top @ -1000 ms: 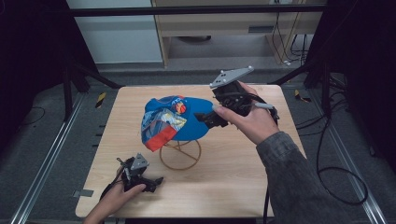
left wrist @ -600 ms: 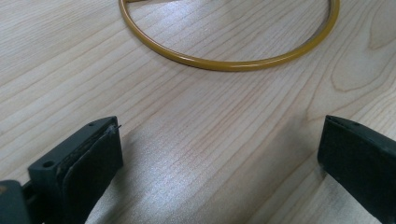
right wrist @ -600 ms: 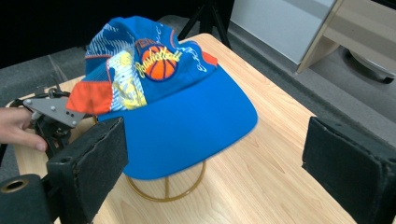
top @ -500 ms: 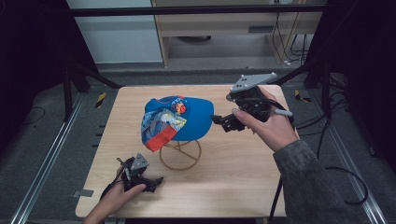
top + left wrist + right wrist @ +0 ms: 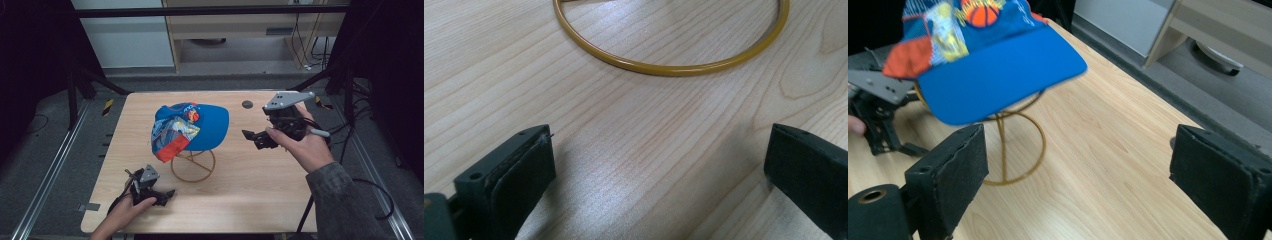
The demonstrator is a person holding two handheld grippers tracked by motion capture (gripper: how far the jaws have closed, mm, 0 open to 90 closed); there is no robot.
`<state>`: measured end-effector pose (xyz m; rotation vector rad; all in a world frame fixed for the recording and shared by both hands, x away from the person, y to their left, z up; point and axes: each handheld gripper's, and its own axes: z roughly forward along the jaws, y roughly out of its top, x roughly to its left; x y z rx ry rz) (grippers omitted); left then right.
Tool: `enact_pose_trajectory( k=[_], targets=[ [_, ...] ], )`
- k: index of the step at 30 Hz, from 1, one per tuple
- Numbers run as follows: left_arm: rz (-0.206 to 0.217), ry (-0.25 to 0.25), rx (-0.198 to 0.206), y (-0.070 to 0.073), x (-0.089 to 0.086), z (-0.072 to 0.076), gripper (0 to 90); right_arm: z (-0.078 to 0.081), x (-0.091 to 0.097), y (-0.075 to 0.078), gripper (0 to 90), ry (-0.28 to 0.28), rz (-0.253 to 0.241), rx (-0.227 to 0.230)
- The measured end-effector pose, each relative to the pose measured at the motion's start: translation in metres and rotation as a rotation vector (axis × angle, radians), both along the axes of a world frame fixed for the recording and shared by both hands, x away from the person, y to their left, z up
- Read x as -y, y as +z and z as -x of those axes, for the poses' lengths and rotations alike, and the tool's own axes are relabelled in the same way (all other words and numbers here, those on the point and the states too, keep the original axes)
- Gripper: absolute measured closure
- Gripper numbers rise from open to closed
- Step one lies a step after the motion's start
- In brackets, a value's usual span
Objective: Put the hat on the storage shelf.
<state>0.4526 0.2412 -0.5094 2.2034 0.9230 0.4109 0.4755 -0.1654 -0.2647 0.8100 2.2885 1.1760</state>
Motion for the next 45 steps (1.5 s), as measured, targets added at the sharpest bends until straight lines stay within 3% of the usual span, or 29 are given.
enact_pose_trajectory(
  k=[12, 27, 45],
  targets=[
    [-0.003, -0.01, -0.002, 0.0, -0.001, -0.001, 0.0, 0.003, 0.023, -0.045, 10.2, -0.05, 0.05, -0.018],
    [0.001, -0.007, -0.002, 0.0, 0.0, 0.0, 0.0, -0.002, 0.052, -0.112, 13.0, -0.112, 0.049, -0.064],
    [0.001, -0.007, -0.002, 0.0, 0.0, 0.0, 0.0, -0.007, 0.05, -0.182, 13.3, -0.13, 0.039, -0.156]
  ],
)
